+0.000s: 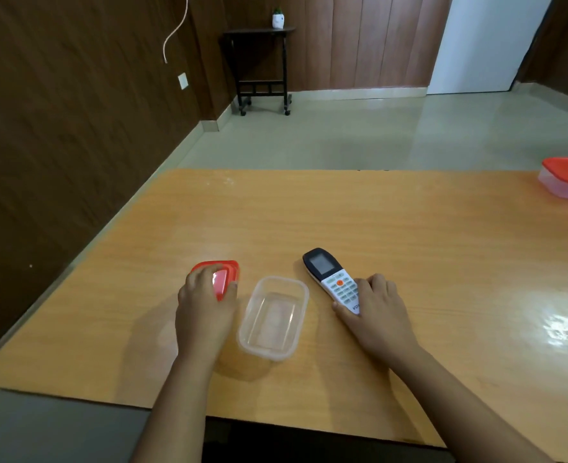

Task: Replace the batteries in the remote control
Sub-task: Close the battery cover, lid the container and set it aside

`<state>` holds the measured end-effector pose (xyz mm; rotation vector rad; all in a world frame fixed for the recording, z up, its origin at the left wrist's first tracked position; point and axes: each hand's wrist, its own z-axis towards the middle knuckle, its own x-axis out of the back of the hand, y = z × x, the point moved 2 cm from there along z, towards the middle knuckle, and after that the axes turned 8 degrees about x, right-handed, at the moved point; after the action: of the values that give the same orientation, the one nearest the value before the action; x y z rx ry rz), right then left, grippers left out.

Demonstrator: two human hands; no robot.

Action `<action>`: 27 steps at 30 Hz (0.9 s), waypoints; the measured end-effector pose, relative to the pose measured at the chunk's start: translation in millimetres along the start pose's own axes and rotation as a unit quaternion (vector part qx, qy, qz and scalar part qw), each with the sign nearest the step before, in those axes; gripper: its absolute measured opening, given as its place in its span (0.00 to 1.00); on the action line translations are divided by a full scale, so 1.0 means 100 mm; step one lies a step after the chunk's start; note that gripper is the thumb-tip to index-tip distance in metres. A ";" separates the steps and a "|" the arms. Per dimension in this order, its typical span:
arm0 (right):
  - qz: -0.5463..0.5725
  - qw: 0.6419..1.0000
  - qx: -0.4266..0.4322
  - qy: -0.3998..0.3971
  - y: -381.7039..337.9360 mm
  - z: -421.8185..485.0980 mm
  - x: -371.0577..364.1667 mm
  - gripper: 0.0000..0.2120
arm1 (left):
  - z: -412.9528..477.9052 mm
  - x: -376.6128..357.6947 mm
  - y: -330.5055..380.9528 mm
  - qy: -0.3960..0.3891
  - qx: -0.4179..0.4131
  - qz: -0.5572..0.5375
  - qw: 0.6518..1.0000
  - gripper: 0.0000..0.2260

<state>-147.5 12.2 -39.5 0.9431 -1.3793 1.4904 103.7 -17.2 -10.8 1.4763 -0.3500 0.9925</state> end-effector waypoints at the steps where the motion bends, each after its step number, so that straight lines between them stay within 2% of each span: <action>1: -0.008 1.000 -0.001 0.000 0.00 0.00 0.00 0.26 | 0.01 -0.01 -0.07 -0.020 0.013 0.040 0.999 0.22; 3: -0.008 1.000 -0.003 -0.005 -0.03 0.01 0.00 0.28 | 0.02 -0.03 -0.19 -0.066 0.031 0.116 0.991 0.34; 5: 0.018 1.000 -0.007 0.001 -0.05 0.01 0.03 0.31 | 0.02 -0.08 -0.25 -0.102 0.043 0.170 0.979 0.41; 11: 0.047 0.997 0.039 0.039 -0.23 0.01 0.14 0.29 | 0.05 0.00 -0.29 -0.099 0.110 0.201 0.968 0.36; 16: 0.076 0.992 0.080 0.062 -0.29 -0.03 0.18 0.24 | 0.02 0.13 -0.19 -0.004 0.064 0.068 0.996 0.28; 19: 0.096 0.986 0.104 0.084 -0.33 -0.06 0.22 0.20 | 0.00 0.18 -0.06 -0.009 0.056 -0.142 0.988 0.25; 22: 0.151 0.977 0.119 0.093 -0.38 -0.08 0.26 0.18 | -0.09 0.20 0.15 -0.146 0.064 -0.355 0.921 0.21; 25: 0.231 0.961 0.124 0.089 -0.44 -0.09 0.27 0.17 | -0.20 0.17 0.28 -0.269 0.126 -0.508 0.809 0.25; 27: 0.321 0.937 0.100 0.089 -0.47 -0.08 0.28 0.17 | -0.25 0.17 0.34 -0.332 0.142 -0.560 0.746 0.27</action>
<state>-112.0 23.2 2.0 0.4609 -1.4938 2.1792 79.9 5.0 20.5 1.8724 0.2411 -0.5068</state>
